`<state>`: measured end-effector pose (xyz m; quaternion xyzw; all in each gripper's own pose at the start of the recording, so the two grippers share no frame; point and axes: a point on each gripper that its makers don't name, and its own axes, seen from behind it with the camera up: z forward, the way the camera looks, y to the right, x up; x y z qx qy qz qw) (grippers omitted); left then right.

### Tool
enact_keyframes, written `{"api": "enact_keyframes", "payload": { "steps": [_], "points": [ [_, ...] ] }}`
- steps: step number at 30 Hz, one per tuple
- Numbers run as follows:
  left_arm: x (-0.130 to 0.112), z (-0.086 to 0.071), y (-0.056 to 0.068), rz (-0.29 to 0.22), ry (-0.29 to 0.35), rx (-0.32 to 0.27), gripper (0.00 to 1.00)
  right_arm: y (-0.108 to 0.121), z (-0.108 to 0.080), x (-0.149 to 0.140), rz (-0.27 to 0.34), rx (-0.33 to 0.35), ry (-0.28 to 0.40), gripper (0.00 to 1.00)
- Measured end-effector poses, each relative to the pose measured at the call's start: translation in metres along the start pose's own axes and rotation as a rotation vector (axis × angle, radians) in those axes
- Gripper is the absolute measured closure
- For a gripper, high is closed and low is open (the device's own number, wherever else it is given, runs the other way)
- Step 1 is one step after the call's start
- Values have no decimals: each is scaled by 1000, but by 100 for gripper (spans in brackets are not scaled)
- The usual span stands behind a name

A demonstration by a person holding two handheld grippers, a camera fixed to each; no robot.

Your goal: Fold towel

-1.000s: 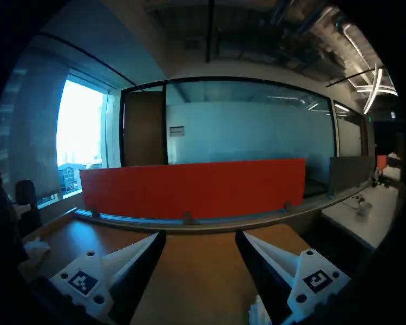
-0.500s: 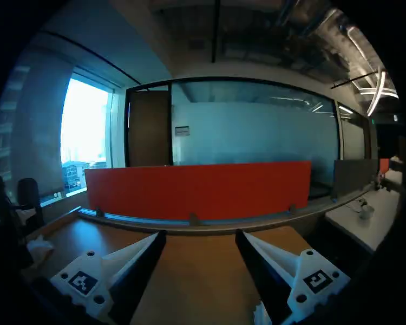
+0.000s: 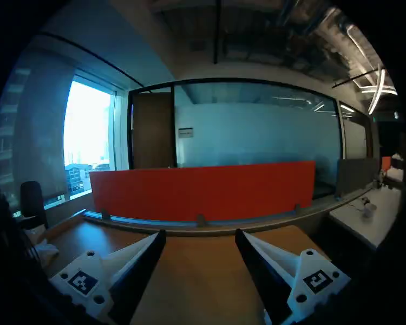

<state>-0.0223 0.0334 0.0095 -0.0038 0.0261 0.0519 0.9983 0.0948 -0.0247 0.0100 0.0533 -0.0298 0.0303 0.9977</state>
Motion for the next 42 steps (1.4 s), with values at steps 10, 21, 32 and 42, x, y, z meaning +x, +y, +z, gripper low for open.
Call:
{"api": "enact_keyframes", "payload": {
  "steps": [10,21,32,42],
  "points": [
    [-47,-7,-5,41,16,13,1,-11,-3,-21,14,5,0,1],
    [-100,-10,-7,39,28,17,0,-18,1,-45,13,6,21,1],
    [-142,-10,-12,-3,29,26,1,-26,8,-73,-7,14,14,1],
    [-156,-7,-17,-14,25,37,0,-25,11,-80,-8,9,10,1]
  ]
}}
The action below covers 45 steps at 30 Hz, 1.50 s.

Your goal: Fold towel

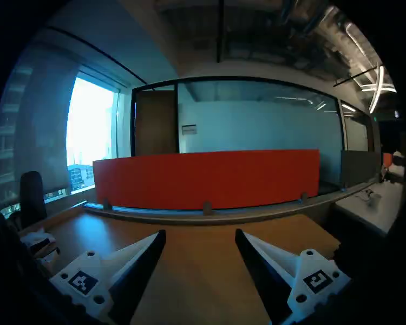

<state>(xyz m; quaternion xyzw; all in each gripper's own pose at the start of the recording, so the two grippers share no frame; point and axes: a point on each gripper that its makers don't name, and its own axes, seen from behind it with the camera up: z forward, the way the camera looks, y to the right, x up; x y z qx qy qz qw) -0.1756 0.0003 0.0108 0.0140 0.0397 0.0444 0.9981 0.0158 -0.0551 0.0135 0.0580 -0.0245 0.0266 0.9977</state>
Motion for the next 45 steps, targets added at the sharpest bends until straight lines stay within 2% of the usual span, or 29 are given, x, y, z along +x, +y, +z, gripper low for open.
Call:
{"api": "enact_keyframes", "payload": {
  "steps": [17,27,36,45],
  "points": [
    [-9,1,-5,-6,-24,8,0,2,0,-7,-4,-8,-5,1],
    [-10,1,-6,-5,-25,18,0,-1,1,-1,-7,5,8,1],
    [-11,1,-6,-5,-25,18,1,13,-3,8,-29,-22,43,1],
    [-12,2,-6,-5,-25,18,0,38,-7,10,-68,-77,93,1]
  ]
}}
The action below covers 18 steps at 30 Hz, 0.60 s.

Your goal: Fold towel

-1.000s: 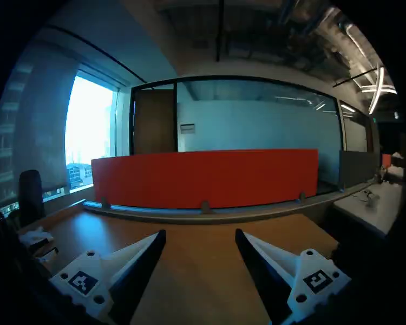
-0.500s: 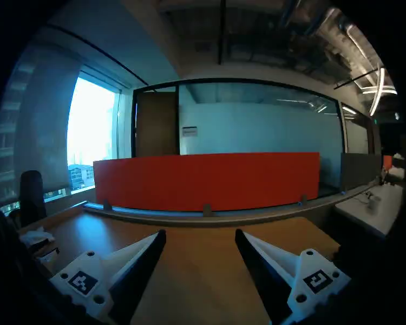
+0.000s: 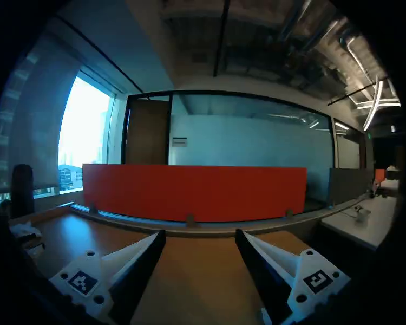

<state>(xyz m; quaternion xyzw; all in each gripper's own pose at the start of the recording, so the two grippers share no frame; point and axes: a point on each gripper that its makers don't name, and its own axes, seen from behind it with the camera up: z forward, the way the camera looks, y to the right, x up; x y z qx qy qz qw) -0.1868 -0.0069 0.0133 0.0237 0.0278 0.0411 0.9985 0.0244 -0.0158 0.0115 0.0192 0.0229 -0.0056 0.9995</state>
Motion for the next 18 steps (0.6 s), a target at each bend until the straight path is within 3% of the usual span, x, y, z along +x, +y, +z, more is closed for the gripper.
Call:
{"api": "enact_keyframes", "payload": {
  "steps": [18],
  "points": [
    [-1,0,1,0,1,0,1,21,0,-63,44,-14,26,1]
  ]
}}
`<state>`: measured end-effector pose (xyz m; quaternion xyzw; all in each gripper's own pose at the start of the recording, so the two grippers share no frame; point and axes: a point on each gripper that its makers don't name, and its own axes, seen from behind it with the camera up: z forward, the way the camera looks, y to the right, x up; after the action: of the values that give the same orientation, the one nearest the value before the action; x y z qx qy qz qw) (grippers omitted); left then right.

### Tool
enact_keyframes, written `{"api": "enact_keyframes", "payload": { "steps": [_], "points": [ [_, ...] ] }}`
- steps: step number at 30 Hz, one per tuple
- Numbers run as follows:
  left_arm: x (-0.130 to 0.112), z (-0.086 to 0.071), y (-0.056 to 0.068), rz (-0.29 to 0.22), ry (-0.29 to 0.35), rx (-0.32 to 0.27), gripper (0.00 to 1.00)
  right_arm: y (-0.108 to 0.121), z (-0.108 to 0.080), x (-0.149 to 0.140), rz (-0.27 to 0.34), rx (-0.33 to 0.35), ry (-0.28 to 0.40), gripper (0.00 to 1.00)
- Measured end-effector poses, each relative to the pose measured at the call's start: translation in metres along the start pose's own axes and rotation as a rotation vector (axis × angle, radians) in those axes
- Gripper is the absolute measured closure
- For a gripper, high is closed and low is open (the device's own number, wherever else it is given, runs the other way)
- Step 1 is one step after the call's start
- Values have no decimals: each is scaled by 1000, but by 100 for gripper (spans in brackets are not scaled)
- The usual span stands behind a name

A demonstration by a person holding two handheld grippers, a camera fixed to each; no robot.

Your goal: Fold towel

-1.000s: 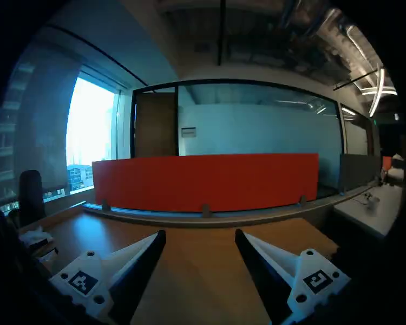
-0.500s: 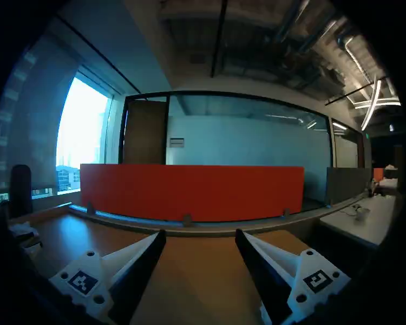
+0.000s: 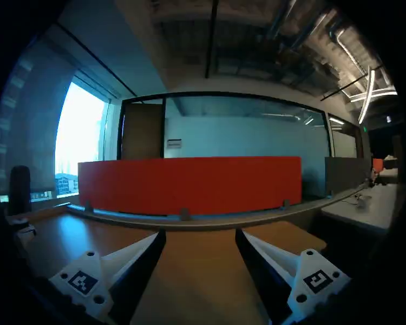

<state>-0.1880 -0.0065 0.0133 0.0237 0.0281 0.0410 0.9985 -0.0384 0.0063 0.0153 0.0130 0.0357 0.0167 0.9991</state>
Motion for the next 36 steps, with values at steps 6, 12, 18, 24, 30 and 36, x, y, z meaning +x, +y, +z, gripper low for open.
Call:
{"api": "enact_keyframes", "payload": {
  "steps": [6,12,18,24,30,36],
  "points": [
    [0,0,0,0,0,0,1,4,-2,-28,14,8,-11,1],
    [0,0,1,0,0,0,1,9,-5,-51,9,6,-23,1],
    [0,0,2,0,0,0,0,9,-7,-68,-3,13,-27,1],
    [0,0,1,0,0,0,0,12,-6,-81,-4,8,-36,1],
    [0,0,1,0,0,0,1,13,-3,-90,-13,4,-38,1],
    [0,0,1,0,0,0,0,14,-1,-98,-10,0,-46,1]
  ]
}}
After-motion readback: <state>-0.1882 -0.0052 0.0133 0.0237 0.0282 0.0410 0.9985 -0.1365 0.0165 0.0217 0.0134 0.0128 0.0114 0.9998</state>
